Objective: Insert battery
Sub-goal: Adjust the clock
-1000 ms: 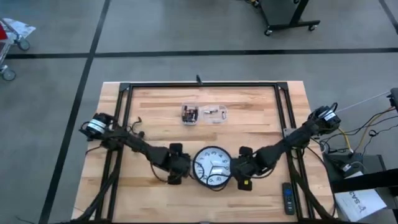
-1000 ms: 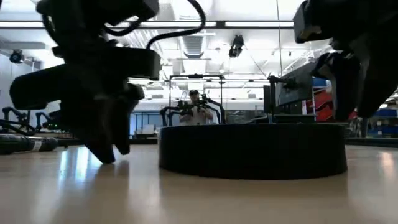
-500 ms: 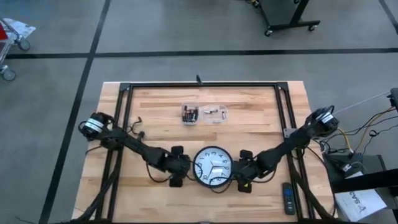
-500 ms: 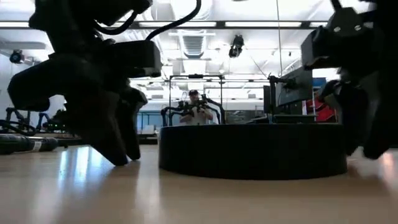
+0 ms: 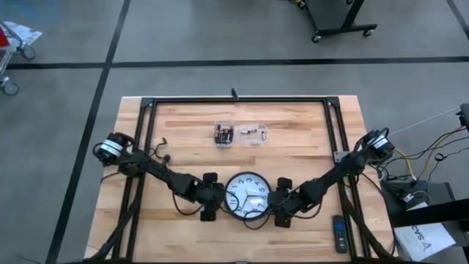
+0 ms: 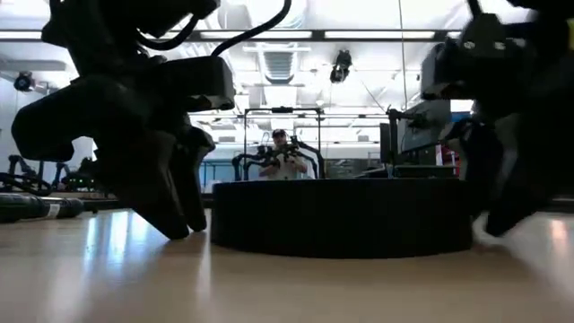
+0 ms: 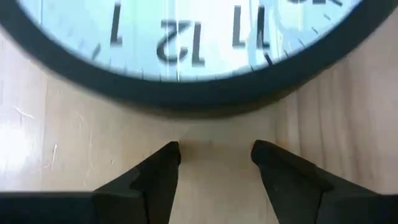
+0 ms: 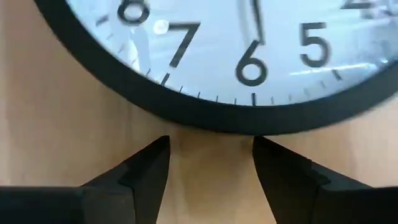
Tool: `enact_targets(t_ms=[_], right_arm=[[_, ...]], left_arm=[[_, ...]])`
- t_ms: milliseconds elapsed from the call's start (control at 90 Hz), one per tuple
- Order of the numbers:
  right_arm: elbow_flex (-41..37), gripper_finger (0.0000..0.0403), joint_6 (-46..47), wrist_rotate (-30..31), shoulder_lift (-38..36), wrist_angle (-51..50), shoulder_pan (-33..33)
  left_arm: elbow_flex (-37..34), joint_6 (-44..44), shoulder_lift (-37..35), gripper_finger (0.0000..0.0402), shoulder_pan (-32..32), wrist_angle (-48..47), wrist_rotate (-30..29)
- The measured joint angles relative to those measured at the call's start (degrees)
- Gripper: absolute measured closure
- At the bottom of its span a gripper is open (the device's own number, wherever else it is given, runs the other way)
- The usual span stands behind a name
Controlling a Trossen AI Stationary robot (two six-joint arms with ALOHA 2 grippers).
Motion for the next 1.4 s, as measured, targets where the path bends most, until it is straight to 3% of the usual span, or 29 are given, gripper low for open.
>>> enact_targets(t_ms=[367, 633, 878, 1144, 1400], right_arm=[[4.2, 0.0177, -1.3, -0.2, -1.8, -3.1, 0.3], [2.2, 0.0194, 0.9, -0.5, 1.4, -4.0, 0.2], [2.2, 0.0189, -2.6, 0.1, 4.2, 7.4, -1.4], [3.9, 0.0184, -5.2, 2.8, 4.4, 5.3, -1.8], [6.9, 0.0191, -5.2, 4.6, 4.2, -3.6, -1.6]], left_arm=[[-1.3, -4.0, -6.4, 0.0216, -2.1, -10.4, 1.6], [-9.4, -4.9, -6.5, 0.0223, -2.2, 4.7, 0.2], [-12.2, -4.1, -6.3, 0.0223, -2.2, 15.0, -2.8], [-6.7, -5.8, -10.7, 0.0223, -2.9, 0.6, -1.3], [-5.8, -6.0, -13.0, 0.0223, -2.7, -4.3, -1.8]])
